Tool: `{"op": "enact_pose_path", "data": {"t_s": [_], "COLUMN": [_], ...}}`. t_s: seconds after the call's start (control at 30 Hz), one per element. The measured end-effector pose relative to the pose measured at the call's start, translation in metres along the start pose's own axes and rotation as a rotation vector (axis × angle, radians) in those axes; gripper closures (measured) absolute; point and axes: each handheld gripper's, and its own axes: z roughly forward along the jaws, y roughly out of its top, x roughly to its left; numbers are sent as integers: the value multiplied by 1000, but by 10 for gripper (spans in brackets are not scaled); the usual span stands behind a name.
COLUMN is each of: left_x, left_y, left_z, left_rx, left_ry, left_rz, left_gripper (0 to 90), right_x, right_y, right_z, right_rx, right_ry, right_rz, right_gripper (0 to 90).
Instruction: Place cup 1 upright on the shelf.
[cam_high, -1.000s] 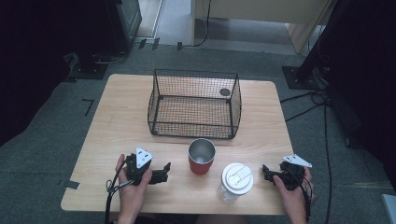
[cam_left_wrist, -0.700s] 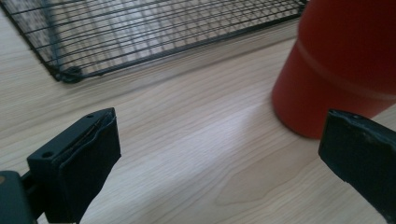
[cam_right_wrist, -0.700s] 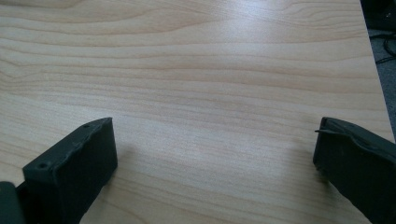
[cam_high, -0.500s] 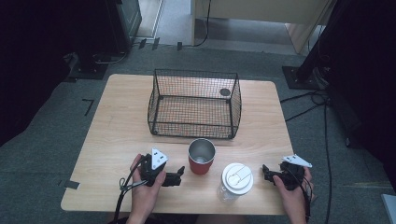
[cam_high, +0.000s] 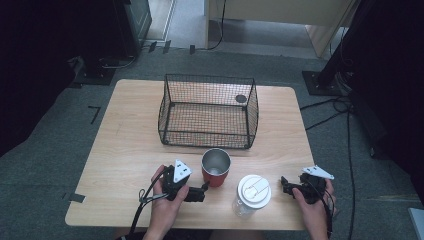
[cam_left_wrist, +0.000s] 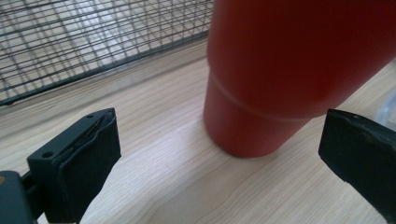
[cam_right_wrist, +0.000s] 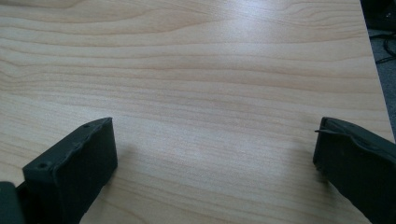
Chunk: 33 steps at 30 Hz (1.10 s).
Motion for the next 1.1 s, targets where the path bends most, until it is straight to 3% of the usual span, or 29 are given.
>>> {"op": "enact_pose_path", "data": {"t_s": [0.33,0.6,1.1], "left_x": [-11,-19,-29], "left_y": [10,15,18], "left_z": [7,16,31], "left_rx": [-17,-5,-22], "left_ry": [-28,-12,-23], "left_rz": [16,48,52], "left_gripper": [0,0,3], "right_x": [0,0,0], "right_y": [0,0,0], "right_z": [0,0,0], "right_rx": [0,0,0], "right_ry": [0,0,0], "right_rz": [0,0,0], "right_gripper": [0,0,0]}}
